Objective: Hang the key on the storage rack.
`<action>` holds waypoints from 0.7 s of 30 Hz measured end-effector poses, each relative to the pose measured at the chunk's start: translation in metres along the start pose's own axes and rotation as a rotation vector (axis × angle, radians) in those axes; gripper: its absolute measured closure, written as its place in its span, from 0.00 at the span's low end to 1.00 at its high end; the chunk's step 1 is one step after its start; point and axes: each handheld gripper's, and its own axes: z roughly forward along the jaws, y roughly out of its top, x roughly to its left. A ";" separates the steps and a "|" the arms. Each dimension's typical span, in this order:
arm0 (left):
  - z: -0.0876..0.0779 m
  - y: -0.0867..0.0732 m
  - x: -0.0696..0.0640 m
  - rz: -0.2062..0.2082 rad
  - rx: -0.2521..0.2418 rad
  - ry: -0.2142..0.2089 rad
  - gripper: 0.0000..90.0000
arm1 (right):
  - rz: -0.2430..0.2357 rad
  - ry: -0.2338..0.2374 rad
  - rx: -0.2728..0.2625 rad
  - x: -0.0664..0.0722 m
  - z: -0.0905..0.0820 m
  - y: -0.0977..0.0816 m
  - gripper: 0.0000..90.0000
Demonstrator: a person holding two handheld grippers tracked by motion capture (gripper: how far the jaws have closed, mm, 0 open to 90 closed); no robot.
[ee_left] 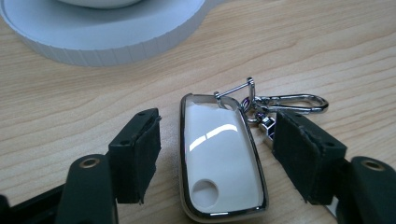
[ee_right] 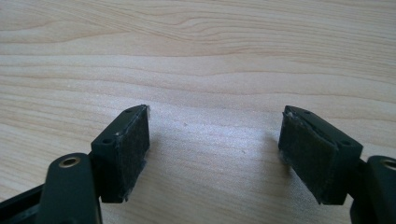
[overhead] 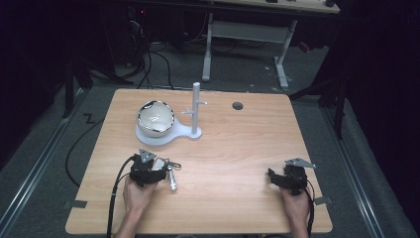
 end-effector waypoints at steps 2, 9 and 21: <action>0.002 0.000 0.001 -0.003 0.005 0.001 0.40 | 0.000 0.000 0.000 0.000 0.000 0.000 0.28; 0.007 -0.001 0.001 0.009 0.014 0.010 0.47 | -0.001 0.000 0.000 0.000 0.000 0.000 0.27; 0.005 -0.002 0.004 0.030 0.010 -0.010 0.57 | -0.001 -0.001 0.000 0.000 0.000 0.000 0.27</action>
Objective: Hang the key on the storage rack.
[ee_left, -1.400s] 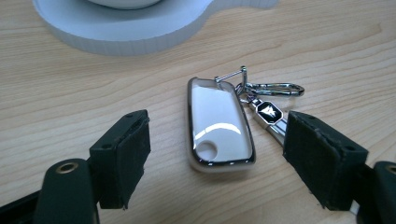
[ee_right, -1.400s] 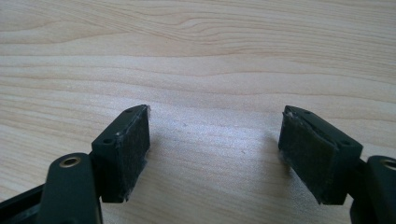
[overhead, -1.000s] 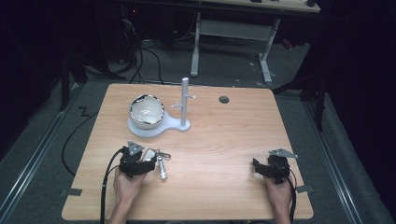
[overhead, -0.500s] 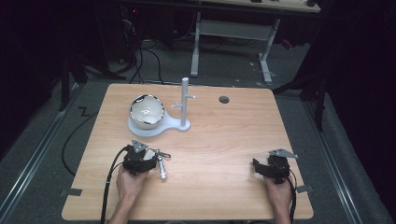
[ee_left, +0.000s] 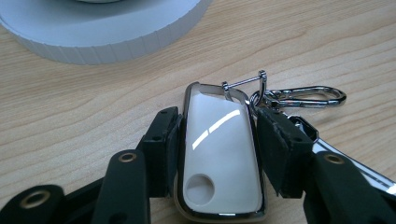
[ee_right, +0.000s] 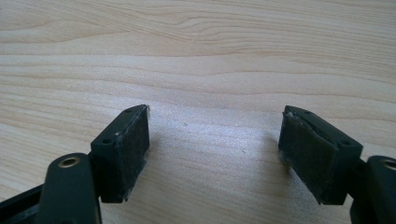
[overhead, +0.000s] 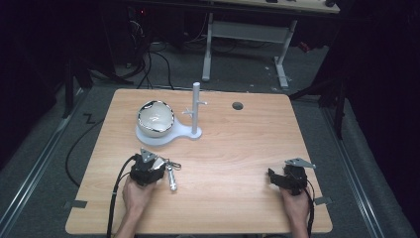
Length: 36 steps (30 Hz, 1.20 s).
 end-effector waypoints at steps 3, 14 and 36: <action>-0.002 0.000 0.001 0.001 -0.005 -0.003 0.57 | 0.000 0.000 0.000 0.000 0.000 0.000 0.27; -0.028 0.015 0.003 -0.020 -0.116 -0.049 0.57 | 0.000 0.000 0.000 0.000 0.000 0.000 0.27; -0.068 0.059 0.001 0.002 -0.255 -0.140 0.57 | -0.001 0.003 -0.002 0.000 0.000 0.000 0.27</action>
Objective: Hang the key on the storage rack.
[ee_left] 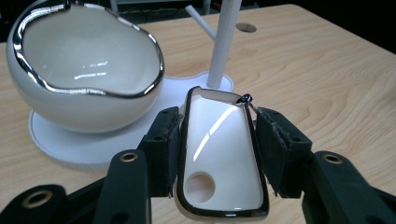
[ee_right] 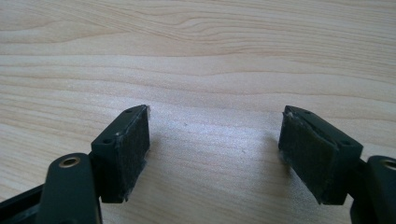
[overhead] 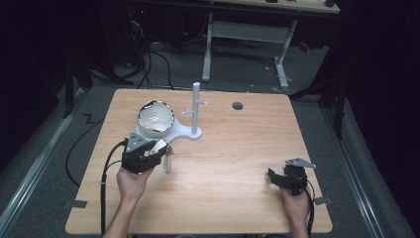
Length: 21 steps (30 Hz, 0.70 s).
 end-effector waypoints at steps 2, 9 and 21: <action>0.000 0.005 0.000 0.002 -0.005 -0.006 0.57 | 0.000 0.000 0.000 0.000 0.000 0.000 0.28; -0.001 0.022 0.000 0.015 -0.026 -0.023 0.57 | 0.000 0.001 0.000 0.000 0.000 0.000 0.27; 0.002 0.046 0.002 0.022 -0.045 -0.043 0.57 | -0.001 0.001 0.000 0.000 0.000 0.000 0.27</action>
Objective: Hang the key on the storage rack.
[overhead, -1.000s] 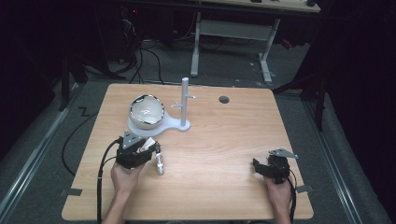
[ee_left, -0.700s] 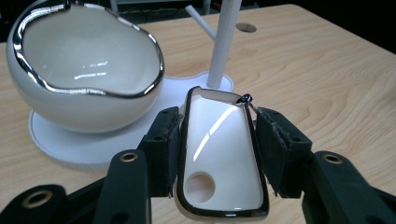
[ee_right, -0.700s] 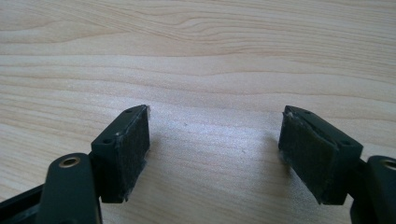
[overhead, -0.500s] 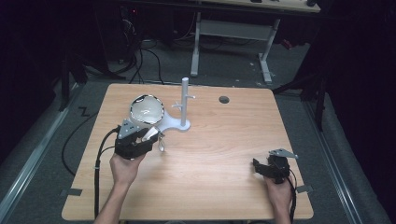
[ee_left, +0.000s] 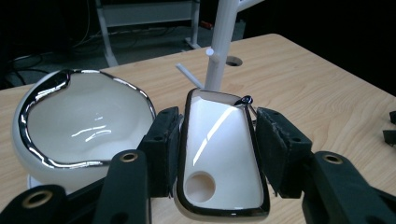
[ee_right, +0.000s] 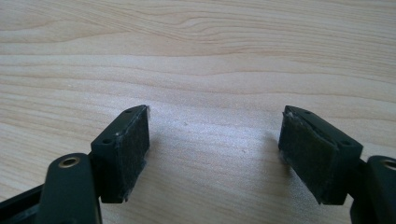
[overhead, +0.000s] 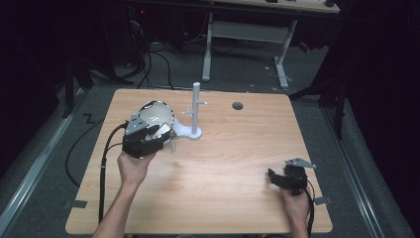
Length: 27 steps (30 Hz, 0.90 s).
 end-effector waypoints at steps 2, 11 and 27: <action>0.002 0.003 0.000 0.002 0.000 -0.003 0.57 | 0.000 0.000 0.000 0.000 0.000 0.000 0.28; 0.008 0.015 0.003 -0.001 0.000 -0.009 0.57 | -0.001 0.000 0.000 0.000 0.000 0.000 0.27; 0.019 0.036 0.008 -0.009 -0.012 0.010 0.57 | 0.000 0.000 0.000 0.000 0.000 0.000 0.27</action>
